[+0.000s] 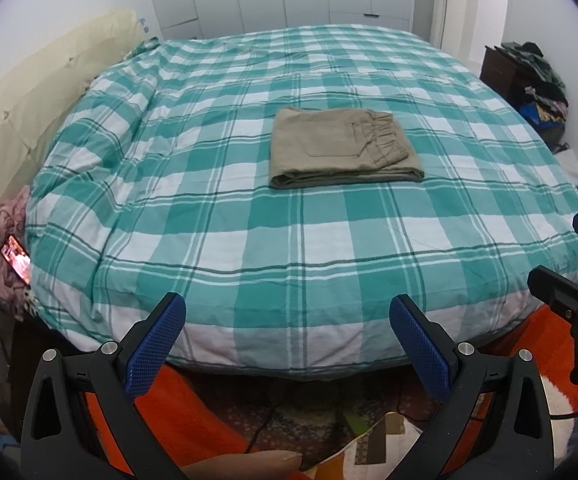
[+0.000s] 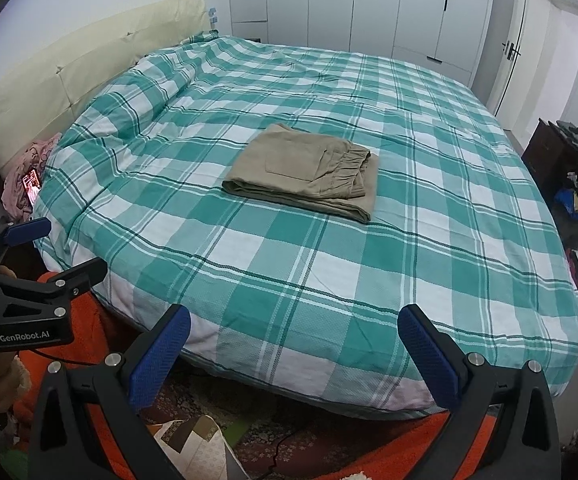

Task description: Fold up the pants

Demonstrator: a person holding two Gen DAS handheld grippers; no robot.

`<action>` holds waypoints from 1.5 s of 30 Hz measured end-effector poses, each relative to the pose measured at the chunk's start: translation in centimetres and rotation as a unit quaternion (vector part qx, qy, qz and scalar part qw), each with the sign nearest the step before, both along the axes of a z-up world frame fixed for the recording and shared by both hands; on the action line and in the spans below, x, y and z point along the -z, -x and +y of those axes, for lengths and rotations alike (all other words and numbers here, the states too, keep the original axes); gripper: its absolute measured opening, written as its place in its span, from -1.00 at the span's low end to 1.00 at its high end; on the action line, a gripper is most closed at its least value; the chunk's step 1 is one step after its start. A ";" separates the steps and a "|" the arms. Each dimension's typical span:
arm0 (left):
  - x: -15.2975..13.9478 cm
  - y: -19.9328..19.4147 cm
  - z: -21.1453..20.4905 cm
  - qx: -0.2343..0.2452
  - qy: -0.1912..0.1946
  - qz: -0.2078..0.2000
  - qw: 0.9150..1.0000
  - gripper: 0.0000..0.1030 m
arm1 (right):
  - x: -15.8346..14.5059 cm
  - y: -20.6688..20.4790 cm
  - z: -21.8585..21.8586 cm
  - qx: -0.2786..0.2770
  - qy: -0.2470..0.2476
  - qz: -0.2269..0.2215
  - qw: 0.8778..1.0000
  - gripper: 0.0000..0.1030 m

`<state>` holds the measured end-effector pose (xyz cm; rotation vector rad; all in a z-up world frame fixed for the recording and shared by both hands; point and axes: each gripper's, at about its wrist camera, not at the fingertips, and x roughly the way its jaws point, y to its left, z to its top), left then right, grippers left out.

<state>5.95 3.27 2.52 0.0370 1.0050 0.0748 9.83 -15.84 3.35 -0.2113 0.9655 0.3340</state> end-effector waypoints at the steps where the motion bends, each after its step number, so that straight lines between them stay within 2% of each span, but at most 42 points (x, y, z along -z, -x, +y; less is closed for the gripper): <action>1: 0.0 0.0 0.0 0.000 -0.003 -0.002 1.000 0.98 | -0.1 0.0 0.0 0.000 -0.001 0.001 1.000 0.99; 10: 0.2 -0.1 -0.3 -0.005 -0.018 -0.006 1.000 0.98 | 0.1 0.1 0.2 0.003 -0.003 0.001 1.000 0.99; 45: 0.4 -0.2 -0.3 -0.004 -0.022 -0.006 1.000 0.97 | 0.3 0.2 0.4 0.011 -0.009 -0.002 1.000 0.99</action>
